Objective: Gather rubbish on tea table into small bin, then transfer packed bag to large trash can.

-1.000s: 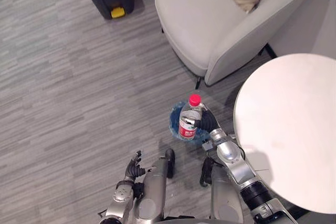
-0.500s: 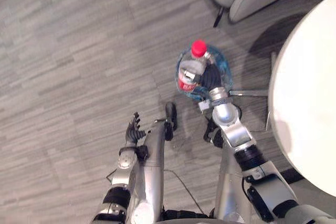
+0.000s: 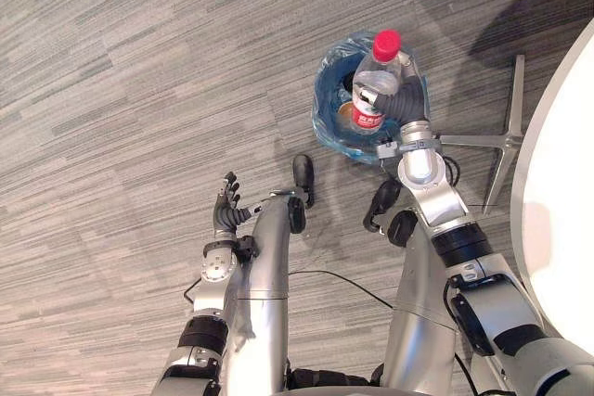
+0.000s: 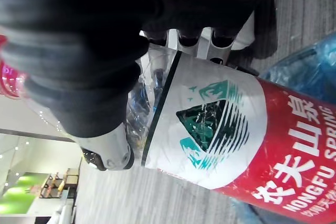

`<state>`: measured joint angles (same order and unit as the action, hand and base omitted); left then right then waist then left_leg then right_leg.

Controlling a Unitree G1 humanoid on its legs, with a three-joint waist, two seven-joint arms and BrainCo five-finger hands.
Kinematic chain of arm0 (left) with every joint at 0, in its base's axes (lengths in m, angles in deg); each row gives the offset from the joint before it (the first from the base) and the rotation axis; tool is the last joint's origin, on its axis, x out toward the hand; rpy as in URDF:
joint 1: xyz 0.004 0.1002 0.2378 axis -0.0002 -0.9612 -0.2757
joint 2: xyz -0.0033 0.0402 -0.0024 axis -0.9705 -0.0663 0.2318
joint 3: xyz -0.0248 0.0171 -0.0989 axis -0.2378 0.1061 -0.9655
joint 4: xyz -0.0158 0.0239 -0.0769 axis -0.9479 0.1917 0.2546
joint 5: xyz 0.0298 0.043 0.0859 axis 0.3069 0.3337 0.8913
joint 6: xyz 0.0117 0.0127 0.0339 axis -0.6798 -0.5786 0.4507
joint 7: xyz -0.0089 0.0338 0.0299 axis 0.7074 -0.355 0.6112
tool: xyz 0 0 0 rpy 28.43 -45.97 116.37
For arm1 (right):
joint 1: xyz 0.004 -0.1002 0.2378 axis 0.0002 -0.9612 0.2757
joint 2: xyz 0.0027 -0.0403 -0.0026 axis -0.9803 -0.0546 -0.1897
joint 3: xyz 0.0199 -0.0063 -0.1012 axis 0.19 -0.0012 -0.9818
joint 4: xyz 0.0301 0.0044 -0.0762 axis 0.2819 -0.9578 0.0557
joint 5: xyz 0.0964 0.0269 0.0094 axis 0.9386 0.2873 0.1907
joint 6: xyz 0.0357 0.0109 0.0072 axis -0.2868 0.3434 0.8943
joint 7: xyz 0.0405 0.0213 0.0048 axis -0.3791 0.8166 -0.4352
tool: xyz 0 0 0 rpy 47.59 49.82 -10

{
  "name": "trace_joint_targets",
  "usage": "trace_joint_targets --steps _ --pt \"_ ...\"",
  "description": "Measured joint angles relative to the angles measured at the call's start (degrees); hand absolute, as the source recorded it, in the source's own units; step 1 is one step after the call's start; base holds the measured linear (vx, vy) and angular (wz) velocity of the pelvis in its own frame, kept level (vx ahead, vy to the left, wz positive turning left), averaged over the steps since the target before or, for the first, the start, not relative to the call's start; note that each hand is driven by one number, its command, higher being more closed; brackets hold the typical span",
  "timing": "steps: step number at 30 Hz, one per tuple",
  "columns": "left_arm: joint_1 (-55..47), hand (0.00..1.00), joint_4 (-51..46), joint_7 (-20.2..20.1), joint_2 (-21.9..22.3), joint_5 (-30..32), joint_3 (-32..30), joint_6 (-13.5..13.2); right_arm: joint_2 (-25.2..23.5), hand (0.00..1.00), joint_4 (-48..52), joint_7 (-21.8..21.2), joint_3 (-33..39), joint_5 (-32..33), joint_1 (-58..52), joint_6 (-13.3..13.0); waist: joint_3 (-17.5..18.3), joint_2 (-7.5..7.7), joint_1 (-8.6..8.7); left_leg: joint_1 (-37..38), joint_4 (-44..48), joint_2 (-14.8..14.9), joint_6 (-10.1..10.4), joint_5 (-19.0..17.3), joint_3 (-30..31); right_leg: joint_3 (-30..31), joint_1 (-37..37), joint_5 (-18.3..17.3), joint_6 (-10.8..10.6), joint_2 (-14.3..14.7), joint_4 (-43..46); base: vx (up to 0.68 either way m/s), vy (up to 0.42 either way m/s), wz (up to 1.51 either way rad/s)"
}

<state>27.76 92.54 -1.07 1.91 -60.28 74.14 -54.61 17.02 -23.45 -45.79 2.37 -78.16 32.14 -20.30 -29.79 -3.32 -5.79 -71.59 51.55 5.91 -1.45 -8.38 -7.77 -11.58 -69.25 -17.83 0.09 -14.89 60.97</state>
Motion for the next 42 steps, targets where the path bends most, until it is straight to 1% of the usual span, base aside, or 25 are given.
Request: trace_joint_targets --steps 2,4,11,14,16,17,19,21,25,28,35,38,42 --pt "0.30 0.00 0.01 0.01 -0.14 -0.04 0.00 -0.29 0.00 0.00 -1.16 -0.01 0.72 -0.33 0.23 0.18 0.00 0.00 0.13 -0.58 0.06 0.01 -0.01 0.17 0.21 -0.29 -0.36 0.21 0.47 -0.02 0.05 -0.03 -0.018 0.04" --pt "0.33 0.00 -0.01 0.03 -0.14 -0.16 0.02 -0.39 -0.04 0.00 -1.31 -0.04 0.78 -0.32 0.24 0.21 0.03 0.04 0.17 -0.67 0.24 0.03 -0.27 0.32 0.27 -0.36 -0.37 0.17 0.54 -0.04 0.14 0.00 0.000 0.00" --pt "0.33 0.00 0.01 0.03 -0.17 -0.58 0.04 -0.36 -0.20 0.00 -1.31 -0.18 1.18 -0.33 0.52 0.14 0.15 0.19 0.35 -0.65 0.36 0.05 -0.23 0.30 0.47 -0.56 -0.22 0.17 0.58 -0.01 0.16 -0.03 -0.007 0.01" --pt "0.31 0.00 0.09 0.04 -0.34 -0.92 0.02 -0.36 -0.38 0.00 -1.32 -0.27 1.15 -0.56 -0.16 0.08 0.70 0.88 0.35 -0.56 0.30 0.07 0.00 0.26 0.52 -0.59 -0.18 0.26 0.74 0.05 0.14 -0.05 -0.011 -0.01" --pt "0.27 0.00 0.32 0.08 -0.80 -0.91 0.02 -0.30 -1.36 0.00 -1.32 -0.30 1.12 -1.37 -1.09 0.07 1.36 1.92 0.36 -0.41 -0.10 0.08 0.21 0.43 0.52 -0.60 -0.12 0.32 0.84 0.14 -0.13 -0.05 -0.017 0.00" --pt "0.27 0.00 0.51 0.07 -1.15 -0.90 0.04 -0.28 -1.85 0.00 -1.31 -0.39 1.06 -2.66 -1.66 0.04 1.69 2.55 0.39 -0.20 -0.59 0.04 0.35 0.70 0.50 -0.69 0.02 0.35 0.88 0.16 -0.44 -0.04 -0.018 0.03" --pt "0.27 0.00 0.89 0.10 -1.27 -0.90 0.02 -0.19 -2.29 0.00 -1.31 -0.44 0.94 -4.07 -3.01 0.02 2.04 3.18 0.36 0.49 -1.15 0.08 0.47 0.91 0.64 -1.01 0.89 0.50 1.13 0.31 -0.98 -0.02 -0.010 0.02" --pt "0.26 0.00 1.38 0.09 -1.23 -0.88 0.06 -0.11 -2.31 0.00 -1.15 -0.50 0.31 -4.99 -3.94 0.01 2.05 3.21 0.41 1.43 -1.57 0.09 0.51 0.92 0.71 -1.13 1.86 0.52 1.16 0.45 -1.51 -0.03 -0.020 -0.01" --pt "0.08 0.00 1.82 0.01 -1.18 -0.85 0.20 0.24 -2.40 0.00 -0.27 -1.52 -1.51 -8.73 -6.95 -0.15 3.18 3.96 0.48 2.93 -3.29 0.13 0.82 1.28 0.70 -1.38 3.26 0.82 1.57 0.85 -3.12 -0.02 -0.021 -0.02" --pt "0.03 0.00 1.89 0.01 -1.10 -0.80 0.24 0.24 -2.23 0.00 -0.27 -2.32 -2.89 -12.55 -7.88 -0.15 3.22 3.99 0.52 3.82 -3.83 0.17 0.55 1.49 0.79 -1.72 4.22 0.82 1.57 0.90 -3.61 -0.01 -0.022 0.02" --pt "0.03 0.00 1.94 0.04 -1.15 -0.64 0.25 0.21 -1.75 0.00 -0.74 -2.78 -3.56 -22.13 -7.81 0.08 3.22 3.99 0.48 3.91 -5.13 0.09 0.95 2.16 1.44 -2.69 4.70 0.92 1.77 0.94 -4.52 -0.02 -0.028 0.04" --pt "0.04 0.00 1.99 0.10 -1.15 -0.61 0.25 0.20 -0.68 0.00 -3.76 -2.76 -5.20 -25.23 -6.70 0.49 3.22 3.99 0.46 3.90 -5.42 0.05 1.26 2.07 1.48 -2.75 4.67 0.91 1.78 0.93 -4.62 -0.01 -0.009 0.01" --pt "0.11 0.00 1.89 0.15 -1.31 -0.55 0.21 -0.09 -0.54 0.00 -8.91 -2.77 -5.82 -27.38 -5.73 2.35 3.22 3.99 0.36 2.77 -5.70 0.01 1.36 2.12 1.57 -2.90 3.53 0.86 1.87 0.92 -4.70 -0.03 -0.020 0.02"
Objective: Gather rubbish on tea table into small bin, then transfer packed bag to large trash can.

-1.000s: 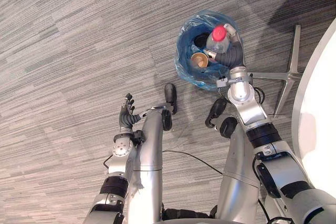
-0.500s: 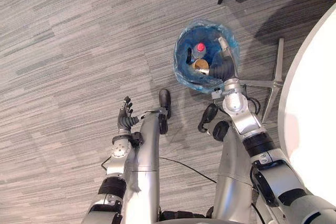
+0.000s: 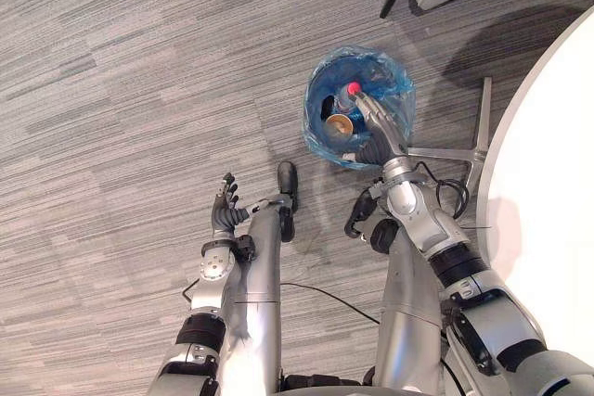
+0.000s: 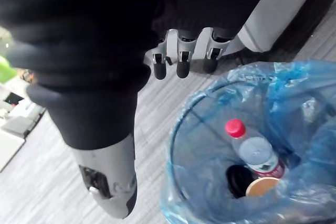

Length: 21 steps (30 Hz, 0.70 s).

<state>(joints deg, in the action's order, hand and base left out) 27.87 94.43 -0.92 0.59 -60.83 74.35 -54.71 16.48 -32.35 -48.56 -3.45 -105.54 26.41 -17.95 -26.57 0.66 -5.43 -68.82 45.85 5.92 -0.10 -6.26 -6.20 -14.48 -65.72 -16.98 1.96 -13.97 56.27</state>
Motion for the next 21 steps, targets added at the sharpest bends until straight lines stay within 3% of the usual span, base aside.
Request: trace_joint_targets --steps 7,21 --pt "0.90 0.00 -0.58 0.01 -0.44 -0.44 0.06 -0.37 0.40 0.00 -10.24 -0.22 -2.63 -0.25 5.75 2.50 0.00 0.00 -0.13 -4.37 0.77 -0.23 -0.09 0.72 0.76 -0.61 -4.13 -0.49 0.37 -0.36 1.65 -0.01 -0.019 0.05" --pt "2.52 0.00 -1.72 0.11 -0.70 -1.70 0.00 -1.51 -0.32 0.00 -19.08 -2.29 -6.02 0.00 11.77 4.24 0.03 -0.06 -0.59 -9.05 3.11 -0.85 0.86 1.03 2.45 -1.54 -8.53 -2.50 1.48 -1.39 5.75 -0.05 -0.007 0.07"
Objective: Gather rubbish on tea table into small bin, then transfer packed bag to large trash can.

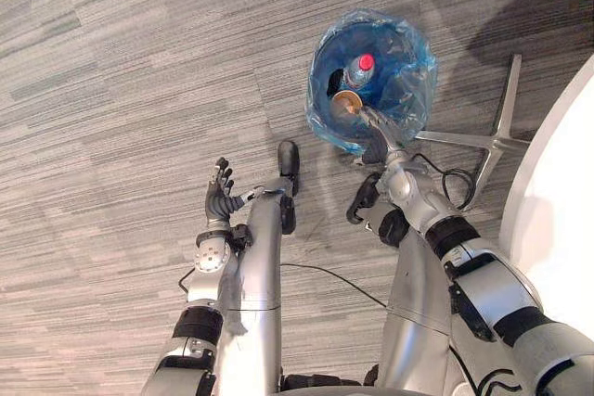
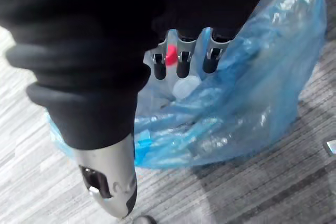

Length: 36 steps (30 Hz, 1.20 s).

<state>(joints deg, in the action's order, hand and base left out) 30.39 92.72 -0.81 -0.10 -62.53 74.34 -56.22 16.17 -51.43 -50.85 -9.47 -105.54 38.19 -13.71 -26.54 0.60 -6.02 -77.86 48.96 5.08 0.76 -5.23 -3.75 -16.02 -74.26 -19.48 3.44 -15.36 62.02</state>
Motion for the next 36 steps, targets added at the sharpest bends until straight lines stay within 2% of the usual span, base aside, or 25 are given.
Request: trace_joint_targets --steps 1,6,22,29,36 --pt "0.01 0.00 0.01 0.00 0.08 0.00 0.00 0.00 -0.05 1.00 -0.05 -0.18 0.00 0.00 0.17 0.00 0.01 -0.03 -0.08 -0.06 -0.01 0.01 0.14 -0.07 0.16 -0.12 -0.02 -0.01 0.02 0.03 0.02 -0.05 0.015 0.02" --pt "0.59 0.00 0.06 -0.02 0.28 0.00 0.04 0.10 -0.09 1.00 -2.11 -0.27 0.03 -0.02 0.90 -0.01 0.08 -0.13 -0.97 -0.36 0.00 0.03 0.23 0.00 0.64 -0.54 -0.19 -0.21 0.36 0.03 0.36 -0.05 0.016 0.03" --pt "0.59 0.00 0.30 0.15 0.77 0.02 -0.04 0.20 -0.52 1.00 -1.04 -0.36 0.08 1.34 1.53 -0.01 0.99 -0.21 -1.04 -1.17 0.05 0.22 0.99 0.86 1.43 -1.08 -0.87 -0.24 0.55 0.26 0.78 -0.04 0.025 0.00" --pt "0.55 0.00 1.02 0.94 0.90 0.03 -0.22 1.07 -1.72 1.00 7.71 0.05 0.57 3.40 -1.66 -0.06 1.03 -0.16 -0.99 0.88 -0.04 0.88 0.97 0.95 1.31 -1.11 1.20 -0.20 0.62 0.94 0.22 -0.03 0.024 -0.05" --pt "0.36 0.00 0.98 0.92 2.16 0.07 -1.17 2.24 -3.84 1.00 20.77 0.54 2.68 6.98 -9.16 -0.09 1.07 -0.15 -0.78 4.98 -1.20 1.34 1.00 0.96 1.37 -1.49 5.52 -0.06 0.77 1.67 -1.43 -0.01 0.013 -0.03"
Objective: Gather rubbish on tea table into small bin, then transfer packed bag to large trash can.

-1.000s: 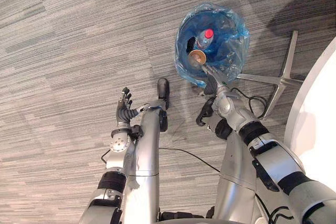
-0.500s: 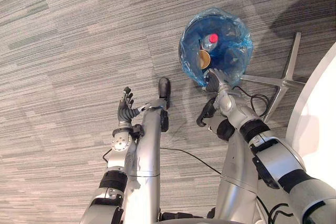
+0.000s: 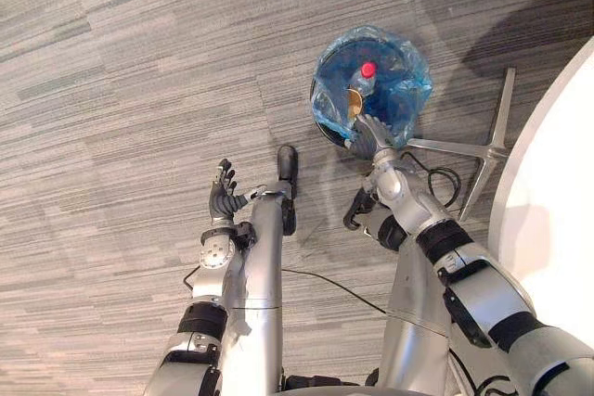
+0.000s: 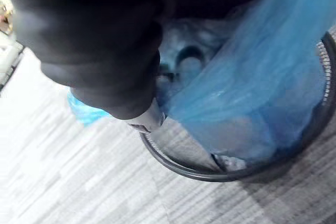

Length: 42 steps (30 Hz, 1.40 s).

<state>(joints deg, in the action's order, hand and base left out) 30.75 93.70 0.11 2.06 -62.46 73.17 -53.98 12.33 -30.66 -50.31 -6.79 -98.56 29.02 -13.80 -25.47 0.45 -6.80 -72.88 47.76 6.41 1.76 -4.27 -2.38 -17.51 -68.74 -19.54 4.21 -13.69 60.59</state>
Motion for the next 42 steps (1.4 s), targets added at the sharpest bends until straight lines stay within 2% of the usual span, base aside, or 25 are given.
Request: trace_joint_targets --steps 3,6,8,12,20,22,24,28,31,36,38,42 --pt "-0.75 0.00 -0.03 -0.08 1.04 0.03 0.14 0.27 -0.87 1.00 5.27 -0.02 0.36 1.58 -4.41 -0.10 0.01 0.03 0.34 3.73 -1.67 0.11 0.06 0.03 0.04 -0.37 3.95 0.20 -0.16 0.50 -2.00 0.00 0.002 -0.02" --pt "-2.93 0.00 -0.24 -0.14 1.08 0.10 0.20 0.93 -3.19 1.00 10.43 -0.14 0.77 3.80 -9.49 -0.43 -0.02 0.10 1.53 9.48 -4.62 0.24 0.45 0.30 -0.06 -1.03 9.77 0.53 -0.54 1.04 -5.14 0.00 0.000 -0.01" --pt "-4.55 0.00 -1.31 -0.15 0.82 0.11 1.46 1.24 -4.30 1.00 12.78 -0.37 1.87 5.02 -13.03 -0.45 -0.03 0.16 1.42 13.20 -6.53 0.29 0.55 0.32 -0.38 -1.35 13.41 1.07 -0.06 1.28 -7.05 0.02 -0.012 -0.01" --pt "-7.80 0.00 -2.16 -0.57 0.85 0.26 2.86 1.59 -6.42 1.00 18.62 -0.65 1.99 7.23 -20.07 -1.02 -0.02 0.83 1.54 22.56 -11.52 0.40 1.02 0.66 -1.24 -1.72 22.49 1.88 -0.74 2.07 -12.19 0.05 -0.028 -0.03" --pt "-13.97 0.00 -2.12 -1.35 0.74 2.48 4.82 2.22 -10.20 1.00 27.47 -2.19 1.25 9.45 -28.25 -3.16 1.47 4.35 1.89 39.19 -20.97 0.06 0.63 1.42 -2.65 -3.01 39.66 3.19 -2.86 3.44 -22.88 0.10 -0.007 0.04" --pt "-16.22 0.00 -1.80 -1.51 -0.46 2.57 7.22 2.18 -10.70 1.00 27.46 -3.14 0.52 10.10 -30.89 -4.21 4.07 5.50 2.49 43.77 -25.83 -0.65 0.95 2.47 -2.91 -3.16 43.70 4.11 -3.58 3.87 -27.23 0.17 0.008 0.03" --pt "-17.40 0.00 0.09 -2.27 -1.60 3.11 9.13 2.18 -10.39 1.00 27.01 -4.75 -0.95 11.35 -32.21 -4.34 6.48 5.72 2.74 46.47 -29.97 -0.65 1.13 3.81 -2.99 -3.26 46.41 6.02 -3.85 5.24 -32.24 0.15 0.010 -0.08" --pt "-19.56 0.00 0.33 -3.54 -2.56 4.68 11.44 2.22 -9.58 1.00 26.99 -7.63 -0.92 13.95 -35.47 -4.70 9.22 5.58 2.97 54.29 -38.63 -0.85 1.01 6.56 -3.76 -3.25 54.10 9.81 -4.38 7.48 -42.22 0.15 0.032 -0.11" --pt "-21.28 0.00 -0.21 -4.14 -2.73 5.56 12.84 2.18 -8.46 1.00 27.02 -9.76 -0.89 15.77 -37.55 -5.71 12.25 5.22 3.19 59.19 -43.54 -1.50 1.01 7.77 -3.99 -3.32 58.76 11.25 -5.00 8.05 -47.25 0.16 0.043 -0.03" --pt "-27.25 0.00 -8.22 -5.25 -3.54 7.13 13.14 2.08 -8.38 1.00 27.34 -12.62 -1.44 19.17 -38.69 -6.57 15.91 4.81 4.57 64.19 -47.50 -1.90 1.23 8.13 -4.24 -3.01 64.39 13.14 -5.36 9.06 -53.27 0.08 0.008 -0.03" --pt "-29.16 0.00 -12.54 -5.69 -3.64 7.40 13.33 2.08 -8.01 1.00 27.88 -13.59 -1.70 21.01 -38.73 -6.58 16.15 4.51 4.52 65.59 -47.96 -1.99 1.23 8.13 -4.48 -2.47 65.92 13.64 -5.22 9.26 -54.50 0.03 0.009 -0.07" --pt "-32.02 0.00 -20.78 -6.77 -3.63 8.85 13.53 0.63 -6.45 1.00 29.85 -15.60 -2.98 25.72 -39.16 -6.75 17.87 2.79 4.48 67.75 -50.00 -2.47 0.84 8.40 -5.00 -1.32 67.20 14.49 -5.41 9.54 -55.87 -0.01 0.027 -0.13"
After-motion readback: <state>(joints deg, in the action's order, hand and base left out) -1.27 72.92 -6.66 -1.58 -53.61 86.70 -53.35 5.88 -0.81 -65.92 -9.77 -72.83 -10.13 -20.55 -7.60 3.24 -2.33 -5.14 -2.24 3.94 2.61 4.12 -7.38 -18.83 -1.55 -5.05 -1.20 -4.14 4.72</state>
